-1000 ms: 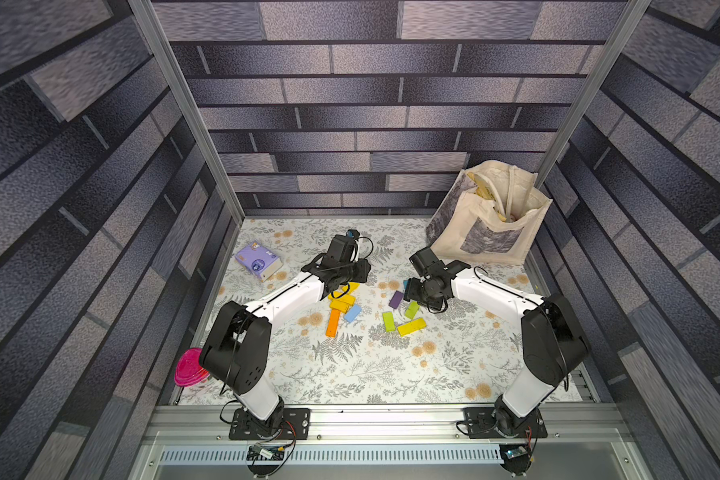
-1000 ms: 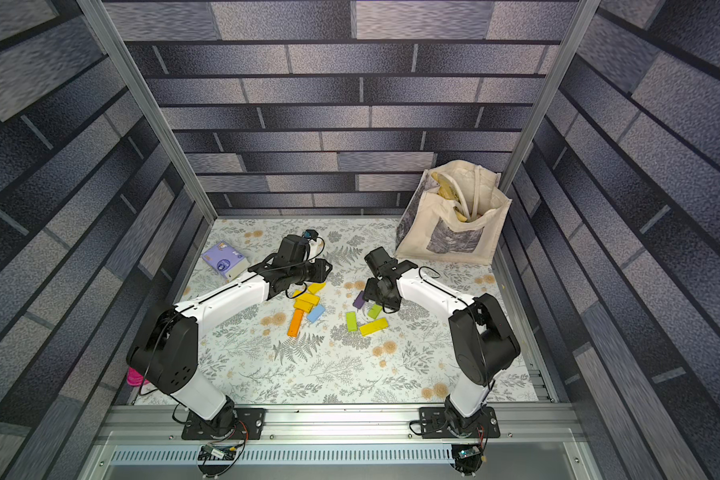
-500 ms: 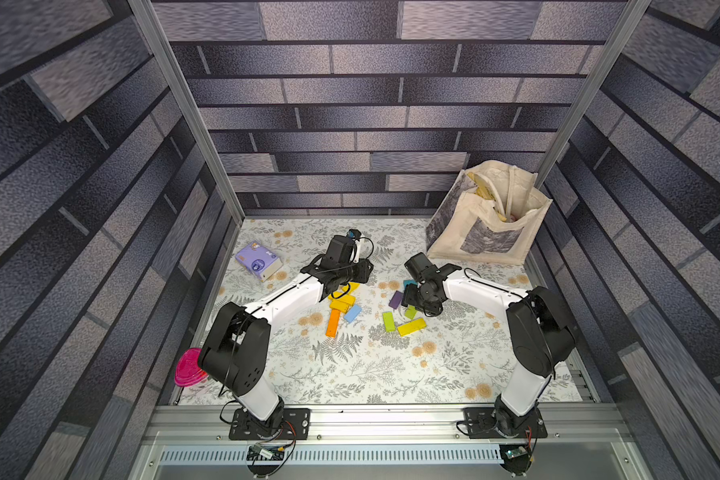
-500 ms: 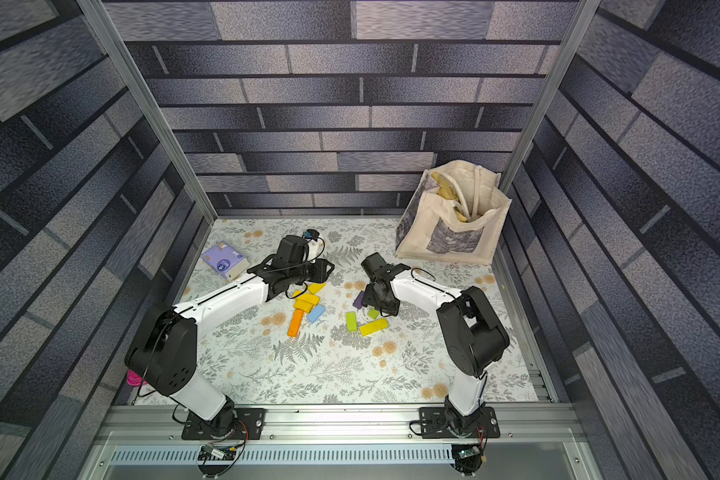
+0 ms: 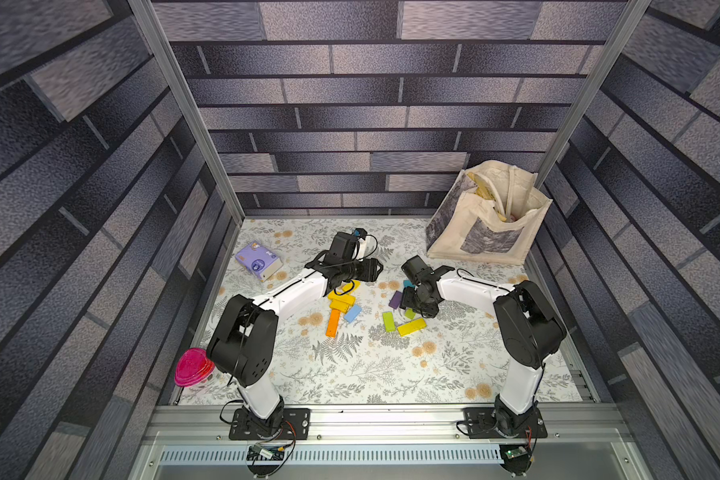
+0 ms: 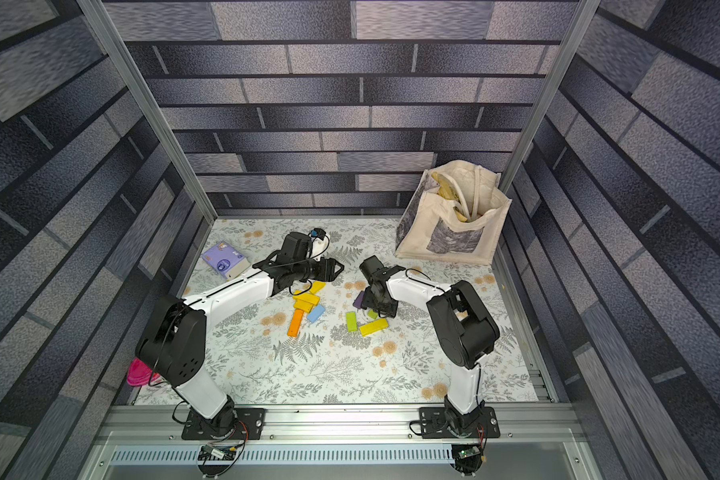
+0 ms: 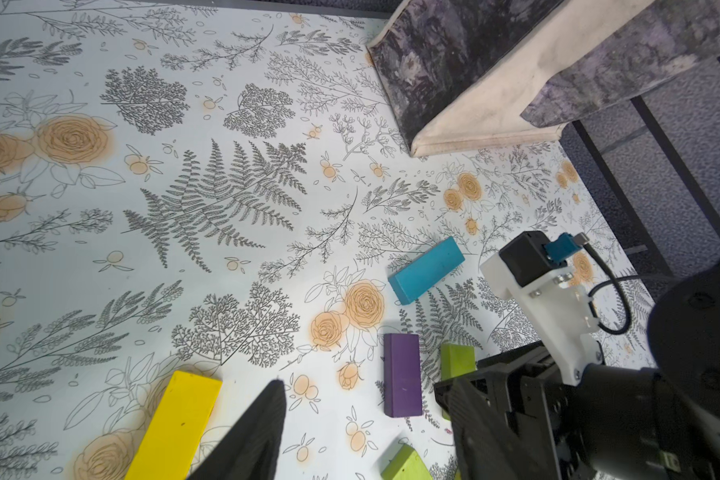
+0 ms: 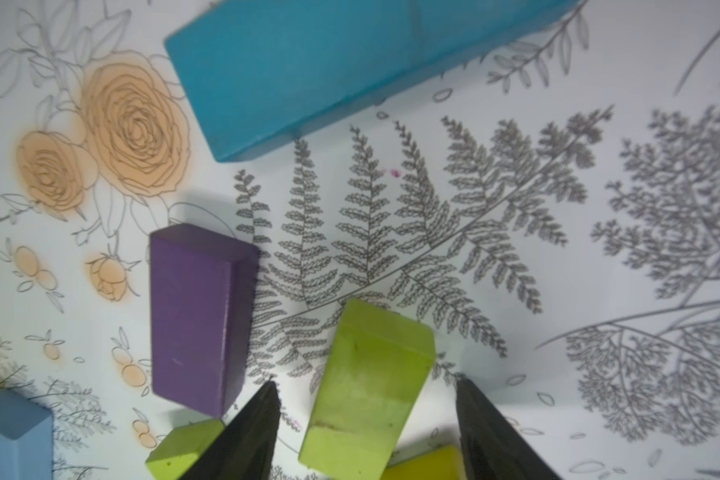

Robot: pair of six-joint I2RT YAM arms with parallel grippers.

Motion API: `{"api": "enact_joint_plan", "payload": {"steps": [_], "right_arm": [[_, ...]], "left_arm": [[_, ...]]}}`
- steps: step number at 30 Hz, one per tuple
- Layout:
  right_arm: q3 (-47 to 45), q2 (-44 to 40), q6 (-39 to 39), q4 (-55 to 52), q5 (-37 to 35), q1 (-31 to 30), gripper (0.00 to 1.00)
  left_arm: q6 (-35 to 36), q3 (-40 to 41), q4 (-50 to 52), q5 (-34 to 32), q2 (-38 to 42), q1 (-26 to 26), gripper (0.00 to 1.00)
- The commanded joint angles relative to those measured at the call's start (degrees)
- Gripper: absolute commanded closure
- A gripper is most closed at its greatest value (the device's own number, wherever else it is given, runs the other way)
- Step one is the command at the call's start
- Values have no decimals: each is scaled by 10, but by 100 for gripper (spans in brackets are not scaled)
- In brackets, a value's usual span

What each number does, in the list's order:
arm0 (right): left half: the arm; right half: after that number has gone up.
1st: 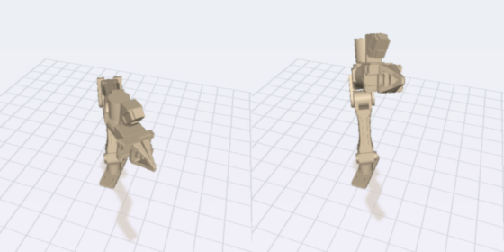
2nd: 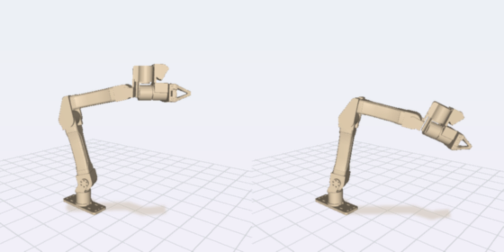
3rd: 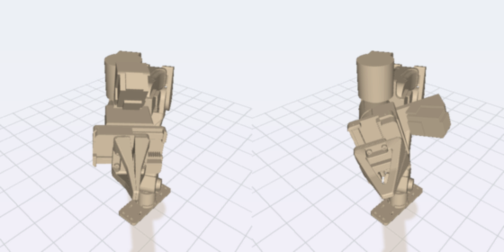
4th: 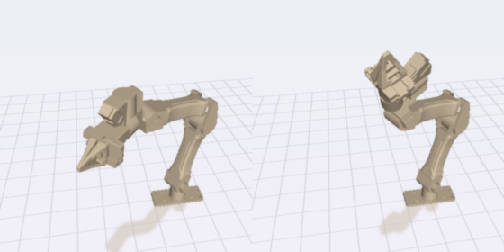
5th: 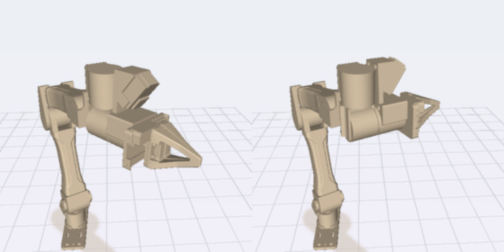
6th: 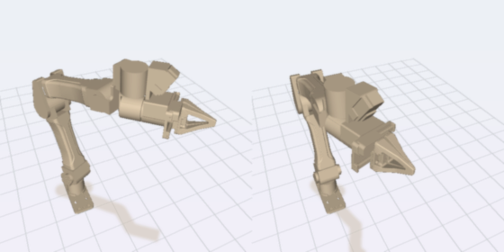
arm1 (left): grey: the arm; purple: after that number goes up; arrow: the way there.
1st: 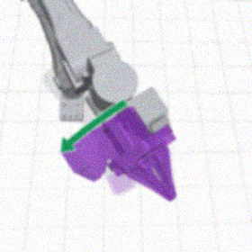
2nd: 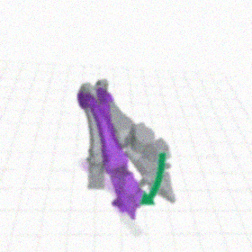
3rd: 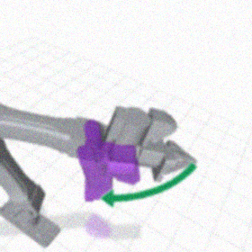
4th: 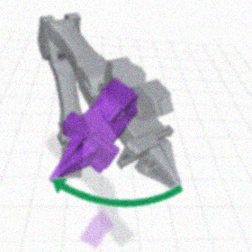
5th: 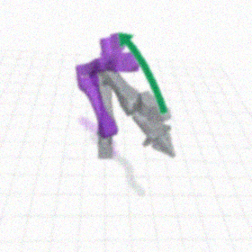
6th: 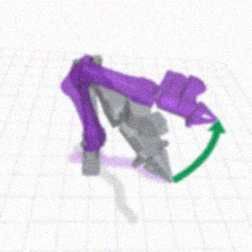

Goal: Assemble the letter p with building blocks
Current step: Pick up the building block from the center of the board, then assemble the building block at the center of the board.

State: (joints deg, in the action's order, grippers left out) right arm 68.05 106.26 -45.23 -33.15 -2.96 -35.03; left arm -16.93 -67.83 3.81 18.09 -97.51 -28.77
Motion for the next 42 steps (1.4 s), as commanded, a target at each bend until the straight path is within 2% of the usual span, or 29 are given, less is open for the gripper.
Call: {"api": "enact_joint_plan", "payload": {"steps": [1, 8, 13, 21, 28, 34, 42], "right_arm": [[3, 20, 13, -5, -4, -4, 39], [6, 16, 44, -25, -16, -2, 72], [5, -20, 101, -35, -28, 18, 83], [33, -68, 253, -77, -20, 97, 83], [60, -40, 345, -83, -5, 112, 83], [59, -13, 370, -62, 0, 112, 82], [56, 7, 376, -50, -1, 114, 80]], "left_arm": [[-19, -15, -6, 37, -10, 2, 32], [-32, -27, -2, 36, -24, -2, 34], [-57, -43, 5, 46, -42, -3, 35], [-101, -64, -7, 57, -76, -14, 36], [-118, -105, 10, 44, -102, -35, 38], [-155, -108, -9, 49, -104, -37, 38], [-163, -115, 8, 24, -102, -48, 38]]}}
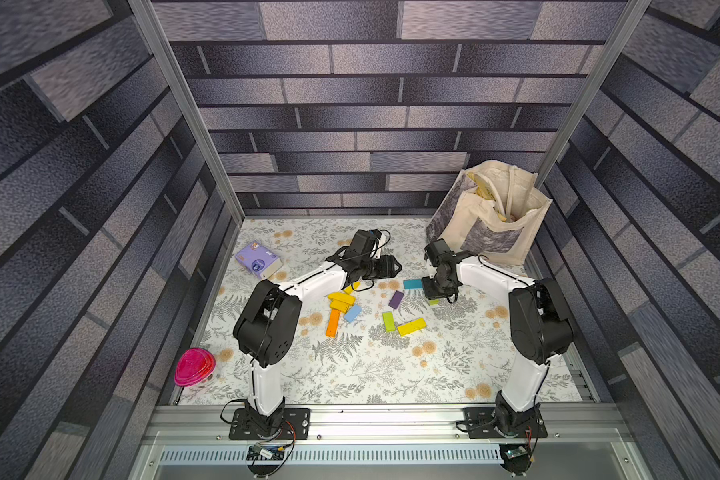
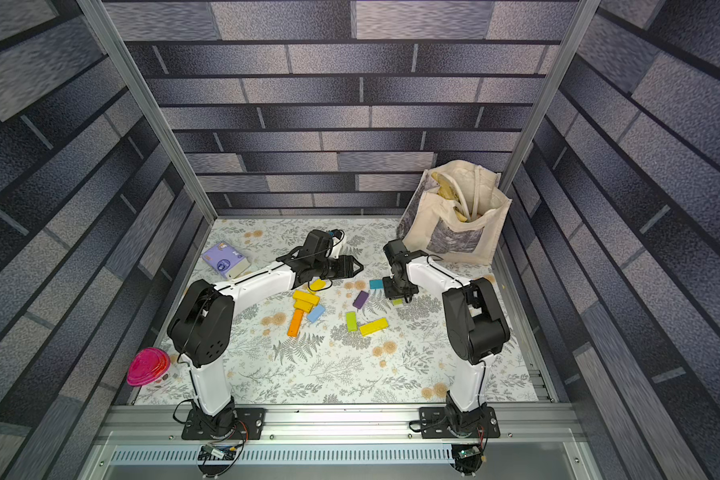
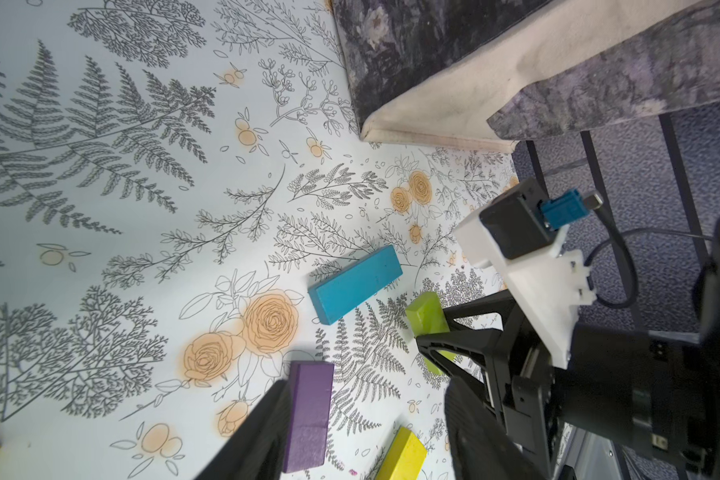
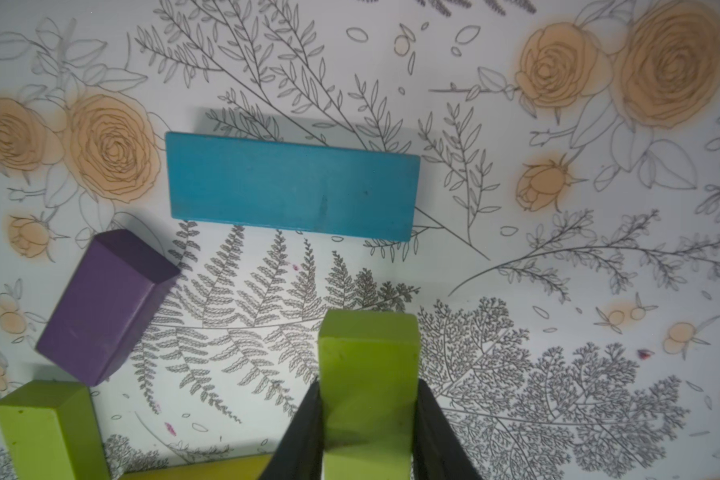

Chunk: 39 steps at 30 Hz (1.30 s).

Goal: Assemble the letter p with building blocks
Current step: Assemble the building block at the center of the board.

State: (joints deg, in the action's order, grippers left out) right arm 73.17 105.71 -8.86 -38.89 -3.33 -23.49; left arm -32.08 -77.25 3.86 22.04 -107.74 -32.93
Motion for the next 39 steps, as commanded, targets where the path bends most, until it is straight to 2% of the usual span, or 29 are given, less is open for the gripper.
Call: {"api": "enact_joint_plan", "payload": {"steps": [1, 10, 14, 17, 20, 22, 24, 27, 33, 36, 39], "right_arm": [[5, 16, 10, 9, -1, 0, 80], [12, 40, 4, 21, -2, 6, 75], [19, 34, 1, 16, 1, 8, 61], [12, -2, -12, 11, 13, 13, 51], [-16, -57, -36, 9, 27, 25, 43], [-38, -83, -56, 5, 34, 45, 42], [-53, -92, -75, 3, 48, 65, 47], [-72, -82, -107, 16, 79, 92, 63], [-110, -54, -152, 80, 126, 106, 93], [-116, -42, -161, 108, 137, 108, 100], [-134, -29, -162, 120, 141, 108, 100]], "left_arm": [[-13, -19, 8, -23, 2, -11, 38], [-29, -16, 7, -53, -2, -35, 39], [-28, -22, 11, -53, -5, -39, 39], [-25, -24, 15, -52, -6, -41, 39], [-18, -24, 16, -45, -9, -43, 43], [-4, -30, 26, -39, -14, -50, 51], [18, -48, 54, -34, -25, -62, 56], [62, -86, 110, -40, -50, -85, 65], [131, -180, 222, -111, -112, -132, 80], [124, -206, 237, -130, -140, -142, 90], [107, -243, 263, -141, -175, -150, 100]]}}
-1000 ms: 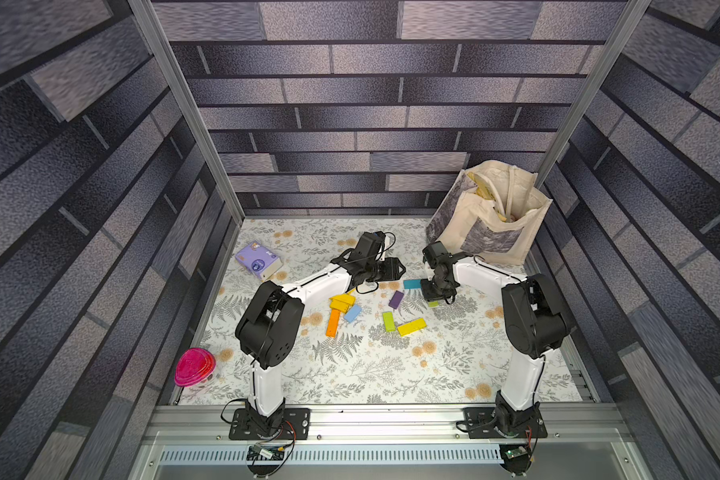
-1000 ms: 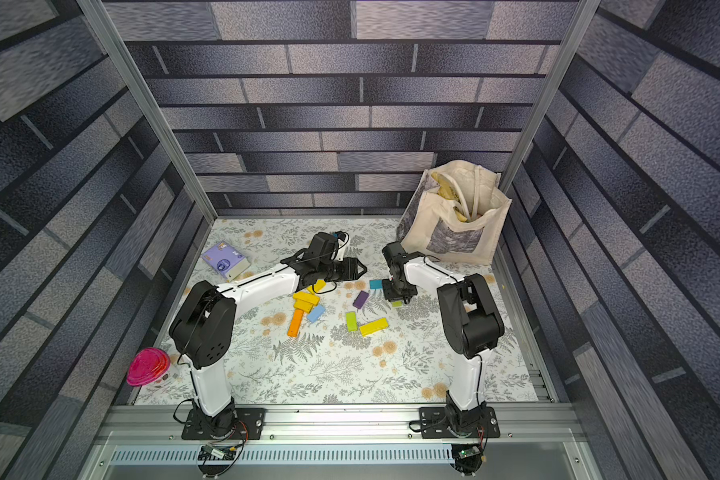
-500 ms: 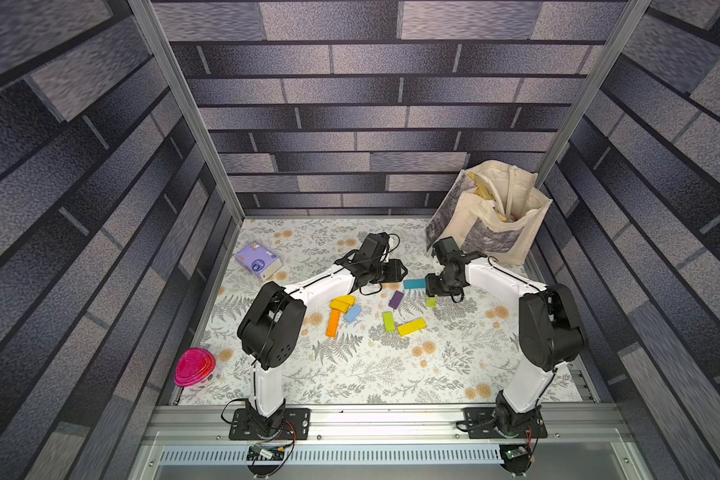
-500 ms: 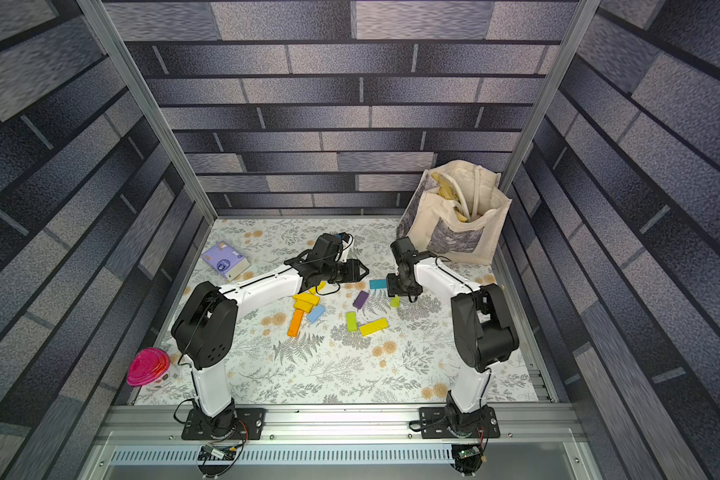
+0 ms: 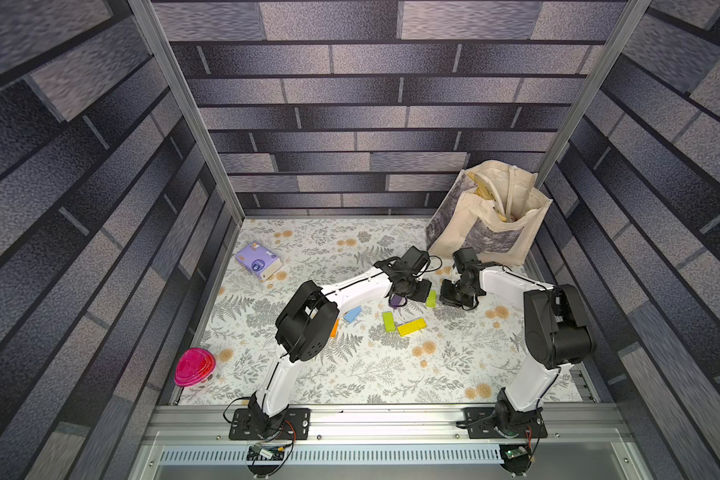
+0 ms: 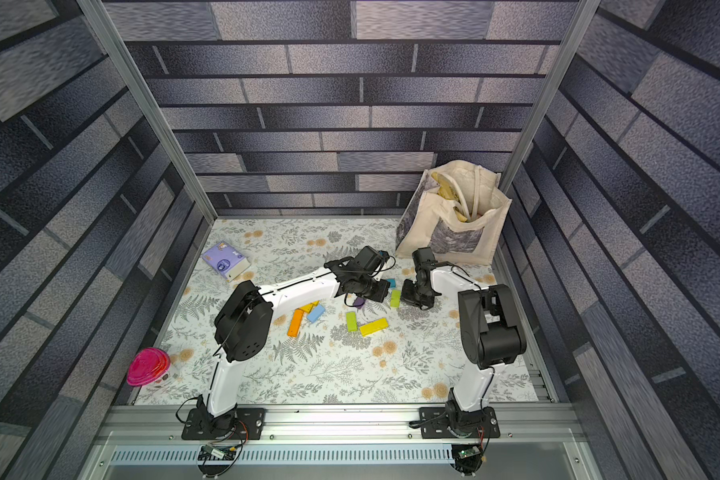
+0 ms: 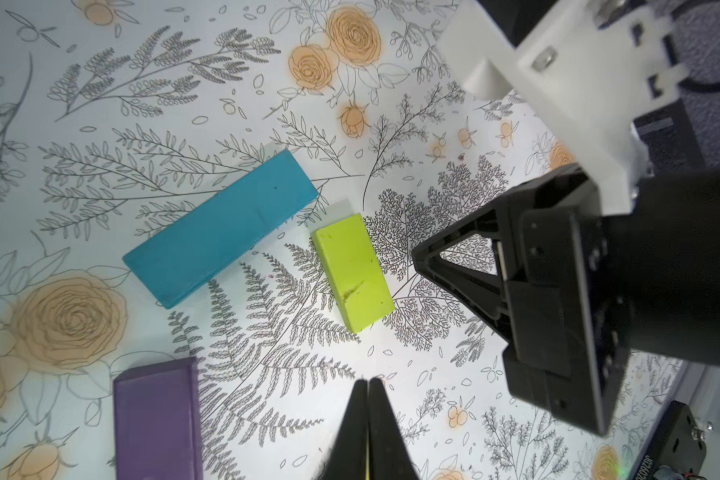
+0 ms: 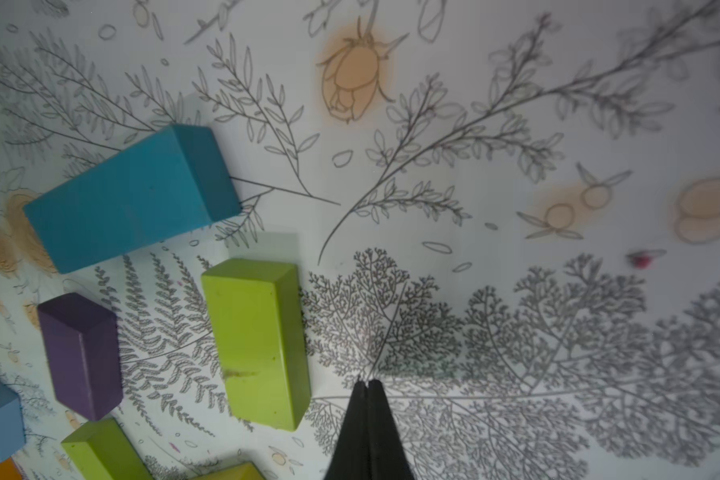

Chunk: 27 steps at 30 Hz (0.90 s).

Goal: Assemble the letter p with building blocks
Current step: Assemble the building block at the center of the board.

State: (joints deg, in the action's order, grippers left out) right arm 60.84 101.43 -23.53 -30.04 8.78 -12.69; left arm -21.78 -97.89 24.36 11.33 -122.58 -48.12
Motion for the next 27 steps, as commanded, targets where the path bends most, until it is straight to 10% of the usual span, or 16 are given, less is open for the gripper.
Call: {"api": "enact_joint_plan", "payload": {"steps": [1, 27], "right_arm": [[-11, 17, -14, 34, 20, 0, 100], [44, 98, -13, 34, 113, 24, 100]], "left_arm": [[-1, -52, 73, -38, -38, 0, 100], [-48, -136, 114, 33, -137, 26, 100]]}}
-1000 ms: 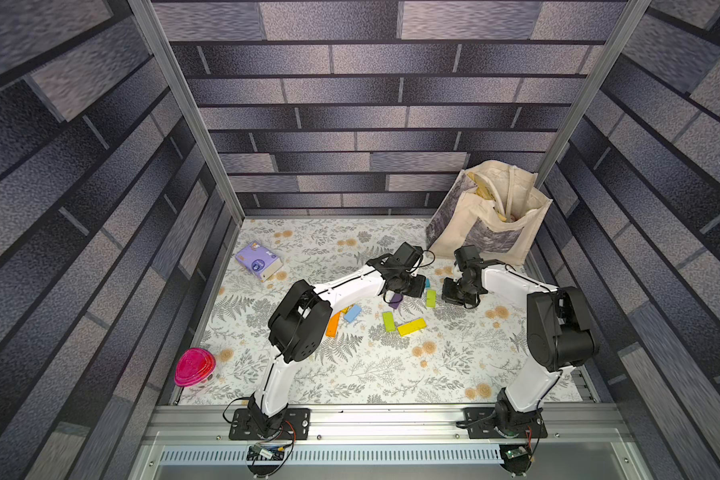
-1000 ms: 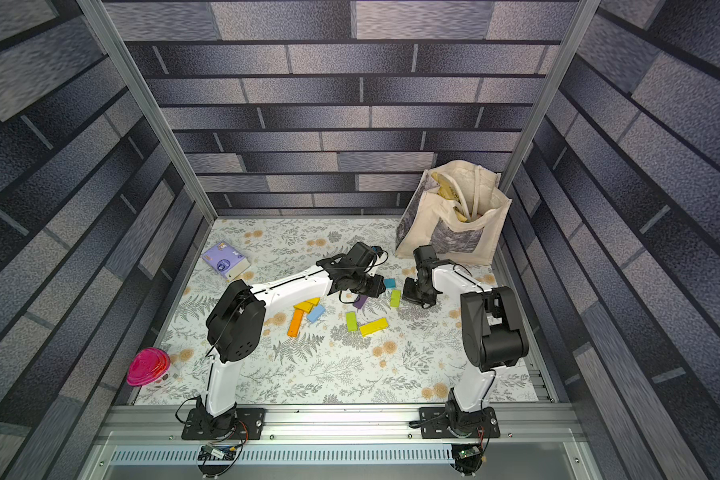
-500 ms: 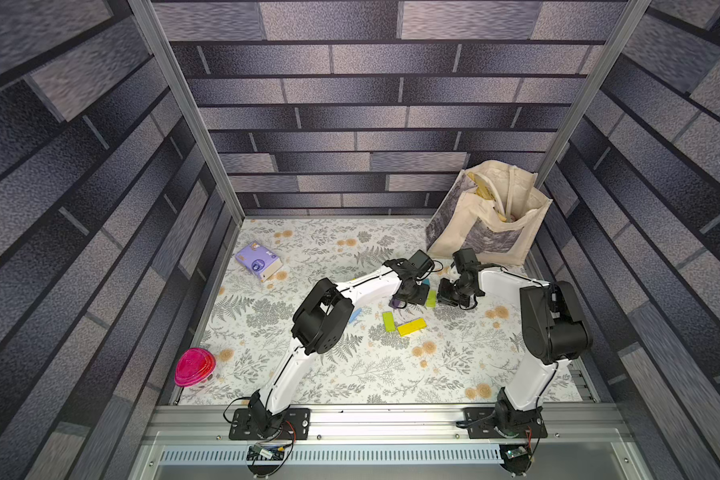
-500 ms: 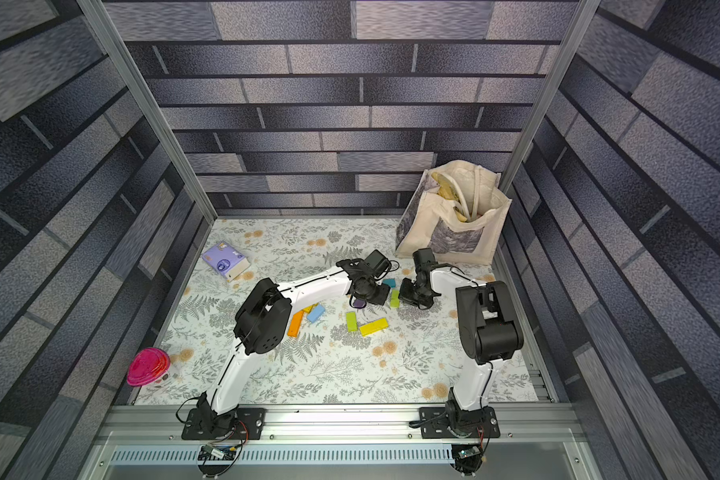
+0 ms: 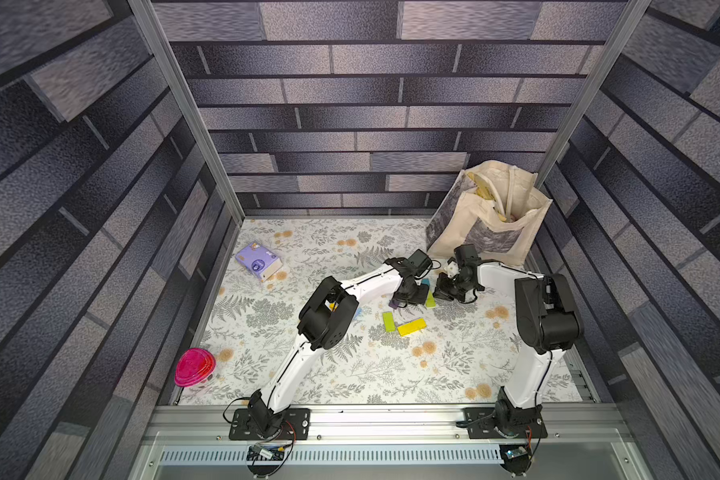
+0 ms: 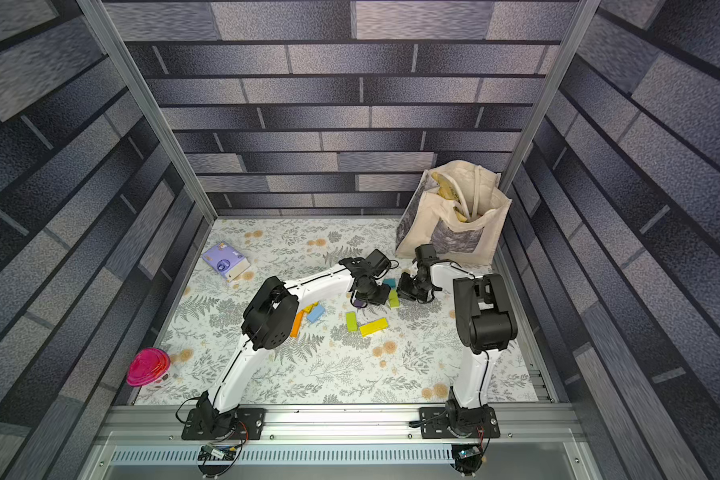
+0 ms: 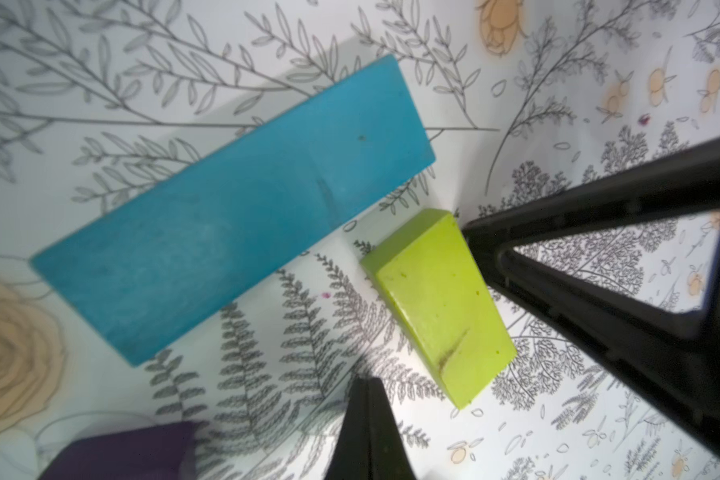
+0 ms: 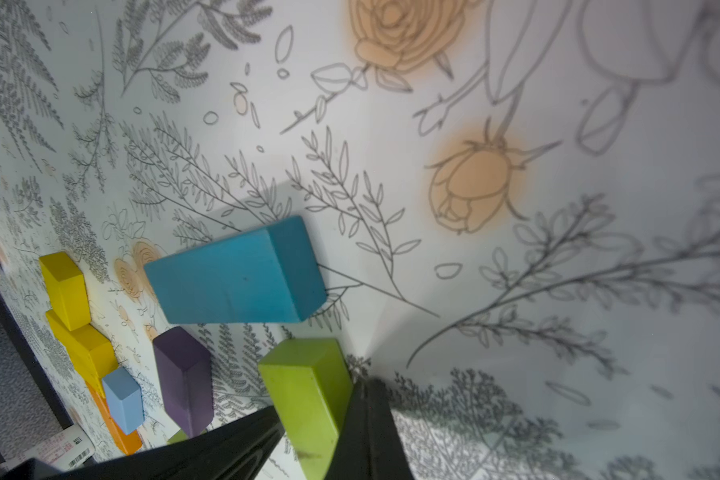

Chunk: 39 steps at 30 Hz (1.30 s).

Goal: Assemble the letter p with building blocks
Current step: Assemble the building block at the center of the board.

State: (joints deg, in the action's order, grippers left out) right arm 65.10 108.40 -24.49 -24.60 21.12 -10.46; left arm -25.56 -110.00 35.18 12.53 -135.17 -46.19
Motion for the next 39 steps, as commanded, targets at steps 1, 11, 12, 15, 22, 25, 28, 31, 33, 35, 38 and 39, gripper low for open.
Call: {"api": "enact_joint_plan", "payload": {"steps": [1, 11, 12, 15, 22, 25, 28, 31, 33, 35, 38, 39], "right_arm": [[4, 29, -3, -22, -11, 1, 100], [18, 35, -2, -36, -16, 2, 100], [17, 34, -2, -37, -16, 3, 100], [12, 31, -2, -37, -13, 3, 100], [7, 32, -3, -33, -6, 4, 100], [8, 36, -4, -34, -5, 7, 100], [9, 39, -6, -33, -1, 8, 100], [12, 42, -6, -33, 0, 8, 100], [13, 43, -6, -34, 0, 8, 100], [15, 44, -6, -35, 0, 9, 100], [17, 46, -7, -35, 1, 9, 100], [18, 47, -8, -34, 3, 9, 100]], "left_arm": [[-12, -16, 5, 24, -12, 9, 100], [-5, -38, -11, 67, -26, 13, 100], [-3, -41, -12, 71, -28, 12, 100], [-1, -54, -6, 74, -34, 10, 100], [-5, -77, 6, 80, -51, 10, 100], [-6, -86, 13, 80, -56, 10, 100], [-10, -90, 17, 79, -60, 13, 100], [-15, -89, 15, 79, -61, 15, 100], [-17, -90, 14, 80, -62, 16, 100], [-17, -93, 15, 81, -64, 17, 100], [-19, -98, 17, 82, -68, 18, 100], [-20, -98, 17, 82, -68, 19, 100]]}}
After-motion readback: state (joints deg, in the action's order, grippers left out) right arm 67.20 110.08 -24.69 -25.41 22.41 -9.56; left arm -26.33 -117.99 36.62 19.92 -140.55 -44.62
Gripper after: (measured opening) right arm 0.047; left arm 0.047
